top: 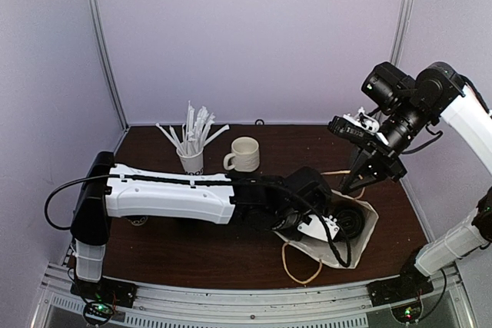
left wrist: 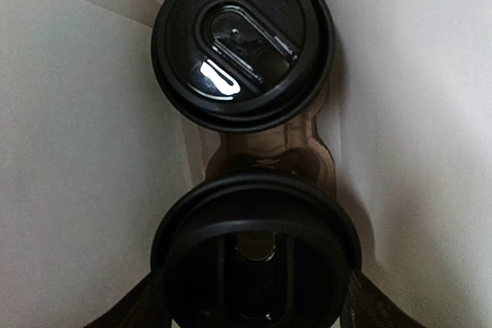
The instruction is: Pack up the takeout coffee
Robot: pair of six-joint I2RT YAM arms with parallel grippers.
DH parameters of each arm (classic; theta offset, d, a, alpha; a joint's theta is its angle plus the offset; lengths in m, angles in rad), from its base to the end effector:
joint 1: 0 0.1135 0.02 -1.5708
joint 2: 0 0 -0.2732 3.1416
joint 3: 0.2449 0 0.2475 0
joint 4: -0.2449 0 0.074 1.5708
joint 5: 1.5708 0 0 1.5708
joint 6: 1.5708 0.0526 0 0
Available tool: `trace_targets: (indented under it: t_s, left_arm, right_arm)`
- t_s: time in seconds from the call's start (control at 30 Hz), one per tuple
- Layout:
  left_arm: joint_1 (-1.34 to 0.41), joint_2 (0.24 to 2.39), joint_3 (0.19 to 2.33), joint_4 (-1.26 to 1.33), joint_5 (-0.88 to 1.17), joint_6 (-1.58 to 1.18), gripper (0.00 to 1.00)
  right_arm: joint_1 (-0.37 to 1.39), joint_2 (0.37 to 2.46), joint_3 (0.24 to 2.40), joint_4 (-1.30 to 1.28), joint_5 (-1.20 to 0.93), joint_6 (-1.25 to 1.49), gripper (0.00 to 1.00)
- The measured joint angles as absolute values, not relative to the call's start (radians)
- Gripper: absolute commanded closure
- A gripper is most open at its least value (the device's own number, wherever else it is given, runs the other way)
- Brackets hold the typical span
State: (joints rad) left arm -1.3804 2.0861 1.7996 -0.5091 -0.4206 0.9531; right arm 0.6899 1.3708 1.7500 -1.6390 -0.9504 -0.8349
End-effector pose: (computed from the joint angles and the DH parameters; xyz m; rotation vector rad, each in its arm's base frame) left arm 0.1133 -0.4744 0.2538 2.0255 1.0829 0.2792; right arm 0.1259 0.1594 0.4263 -1.8694 1.6659 1.2525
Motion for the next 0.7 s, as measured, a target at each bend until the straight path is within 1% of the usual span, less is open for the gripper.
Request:
trace_targets:
  t_s: [0.5, 0.57, 0.7]
  left_arm:
    - [-1.353, 2.091, 1.771, -0.457, -0.355, 0.926, 0.36]
    - [-1.349, 2.095, 1.769, -0.445, -0.35, 0.925, 0.36]
    - [-1.347, 2.097, 1.765, -0.434, -0.344, 0.925, 0.36]
  right_arm:
    - [0.69, 1.395, 1.781, -1.639, -0.95, -0.835, 1.0]
    - [0.69, 1.399, 1.782, -1.639, -0.948, -0.835, 0.98]
    - [0.69, 1.405, 1.795, -1.639, -0.937, -0.831, 0.97]
